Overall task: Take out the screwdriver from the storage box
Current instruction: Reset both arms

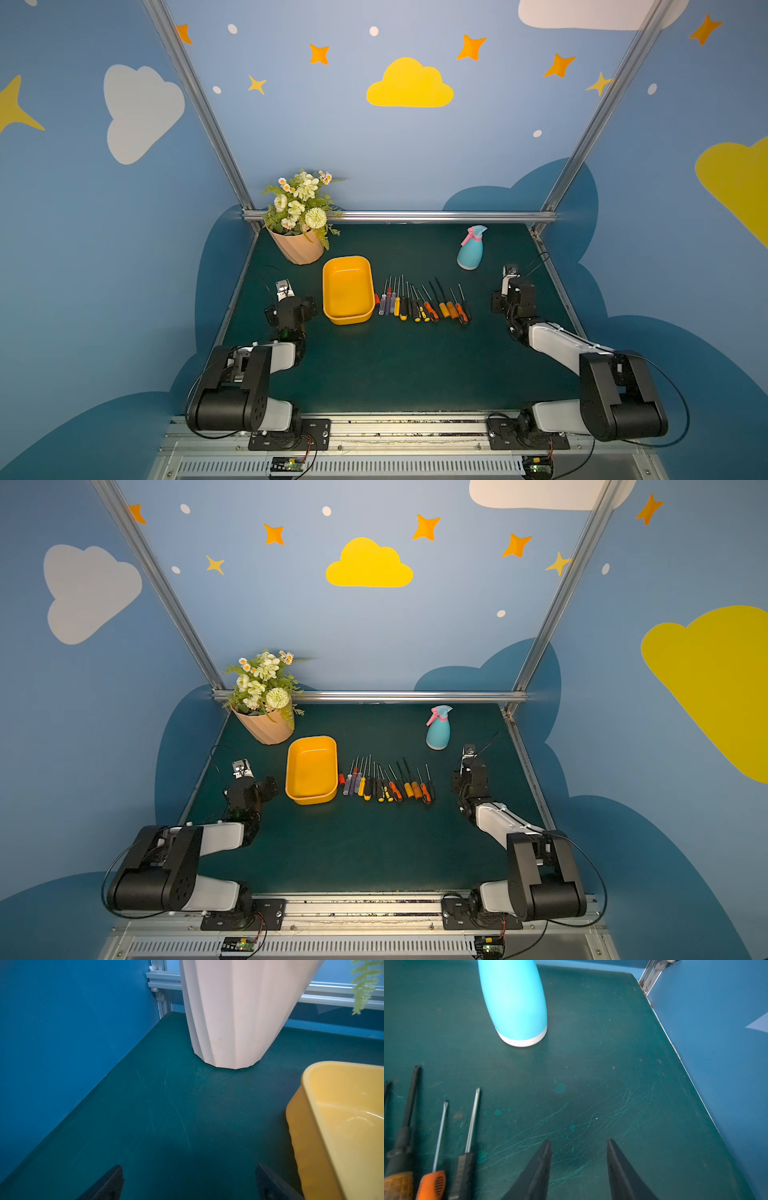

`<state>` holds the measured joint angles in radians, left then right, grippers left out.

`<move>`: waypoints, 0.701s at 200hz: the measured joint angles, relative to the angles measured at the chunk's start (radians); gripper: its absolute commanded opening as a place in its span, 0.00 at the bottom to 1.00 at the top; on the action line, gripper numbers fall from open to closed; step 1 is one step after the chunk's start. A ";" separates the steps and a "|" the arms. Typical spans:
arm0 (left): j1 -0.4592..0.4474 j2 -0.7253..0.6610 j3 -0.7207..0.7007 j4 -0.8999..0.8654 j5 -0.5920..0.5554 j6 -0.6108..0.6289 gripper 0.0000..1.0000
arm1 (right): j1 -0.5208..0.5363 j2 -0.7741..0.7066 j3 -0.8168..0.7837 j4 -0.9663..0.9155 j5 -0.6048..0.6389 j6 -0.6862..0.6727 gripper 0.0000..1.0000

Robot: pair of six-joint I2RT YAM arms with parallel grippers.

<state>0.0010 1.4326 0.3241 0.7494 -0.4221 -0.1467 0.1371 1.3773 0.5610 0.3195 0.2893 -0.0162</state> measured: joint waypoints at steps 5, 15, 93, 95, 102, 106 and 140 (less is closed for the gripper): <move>0.002 0.000 0.002 0.002 0.005 -0.002 1.00 | -0.004 0.002 -0.001 0.009 -0.003 0.000 0.46; 0.005 0.000 0.008 0.006 0.012 -0.004 1.00 | -0.016 0.014 -0.007 0.047 -0.016 0.002 0.47; 0.013 0.004 0.018 0.053 0.131 0.016 0.98 | -0.055 0.089 -0.090 0.223 -0.103 0.008 0.95; 0.013 0.005 0.017 0.057 0.137 0.016 0.98 | -0.055 0.089 -0.091 0.225 -0.105 0.008 0.95; 0.014 0.014 0.015 0.076 0.153 0.021 0.97 | -0.055 0.089 -0.093 0.231 -0.111 0.008 0.95; 0.015 0.023 0.014 0.090 0.162 0.025 0.97 | -0.055 0.089 -0.094 0.235 -0.113 0.008 0.95; 0.019 0.114 -0.015 0.177 0.216 0.047 0.94 | -0.056 0.089 -0.094 0.256 -0.124 0.008 0.95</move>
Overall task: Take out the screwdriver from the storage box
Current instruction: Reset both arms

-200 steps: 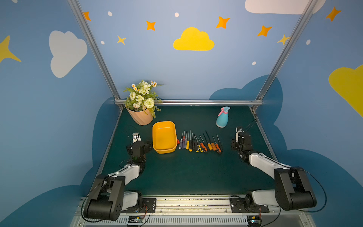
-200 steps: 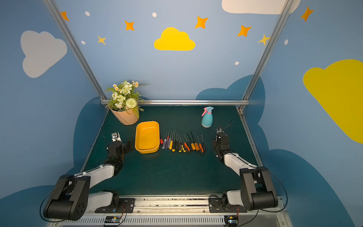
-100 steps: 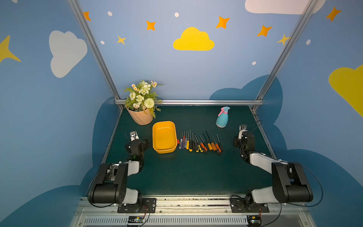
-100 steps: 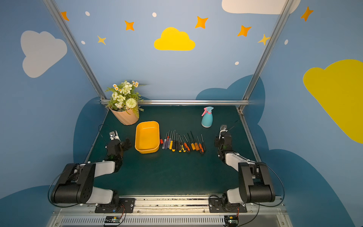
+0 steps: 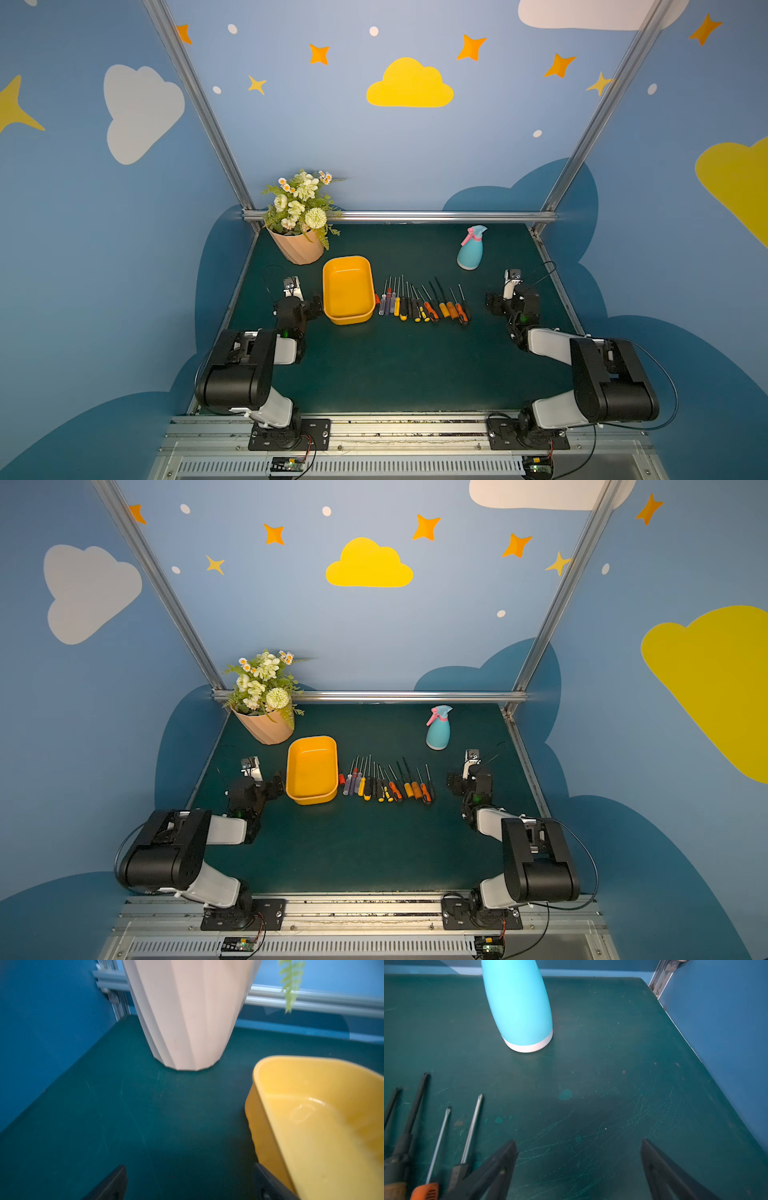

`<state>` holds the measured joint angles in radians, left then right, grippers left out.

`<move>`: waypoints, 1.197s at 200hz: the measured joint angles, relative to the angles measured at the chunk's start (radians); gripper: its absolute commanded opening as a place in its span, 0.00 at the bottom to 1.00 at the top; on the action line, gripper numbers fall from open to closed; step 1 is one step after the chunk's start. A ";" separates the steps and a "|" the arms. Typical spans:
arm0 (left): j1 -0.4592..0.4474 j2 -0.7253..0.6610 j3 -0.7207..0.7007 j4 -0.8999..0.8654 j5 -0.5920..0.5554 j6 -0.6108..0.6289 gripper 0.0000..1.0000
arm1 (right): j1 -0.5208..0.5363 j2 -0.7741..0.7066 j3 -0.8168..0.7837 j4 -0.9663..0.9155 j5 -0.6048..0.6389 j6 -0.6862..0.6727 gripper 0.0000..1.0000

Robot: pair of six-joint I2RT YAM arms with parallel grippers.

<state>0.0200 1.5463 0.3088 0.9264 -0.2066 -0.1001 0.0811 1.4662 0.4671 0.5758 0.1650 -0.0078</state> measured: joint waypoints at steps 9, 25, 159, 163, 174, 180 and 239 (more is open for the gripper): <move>0.001 0.004 -0.013 0.035 0.004 0.002 0.99 | 0.000 0.000 0.000 0.004 -0.002 0.000 0.95; 0.002 0.011 -0.019 0.060 0.008 0.006 1.00 | 0.000 0.000 0.000 0.007 -0.003 0.000 0.95; -0.002 -0.002 0.050 -0.047 0.032 0.026 1.00 | 0.000 0.000 0.000 0.011 -0.005 0.000 0.95; -0.002 -0.002 0.050 -0.047 0.032 0.026 1.00 | 0.000 0.000 0.000 0.011 -0.005 0.000 0.95; -0.002 -0.002 0.050 -0.047 0.032 0.026 1.00 | 0.000 0.000 0.000 0.011 -0.005 0.000 0.95; -0.002 -0.002 0.050 -0.047 0.032 0.026 1.00 | 0.000 0.000 0.000 0.011 -0.005 0.000 0.95; -0.003 -0.002 0.050 -0.048 0.032 0.026 1.00 | 0.000 0.000 0.000 0.011 -0.005 0.000 0.95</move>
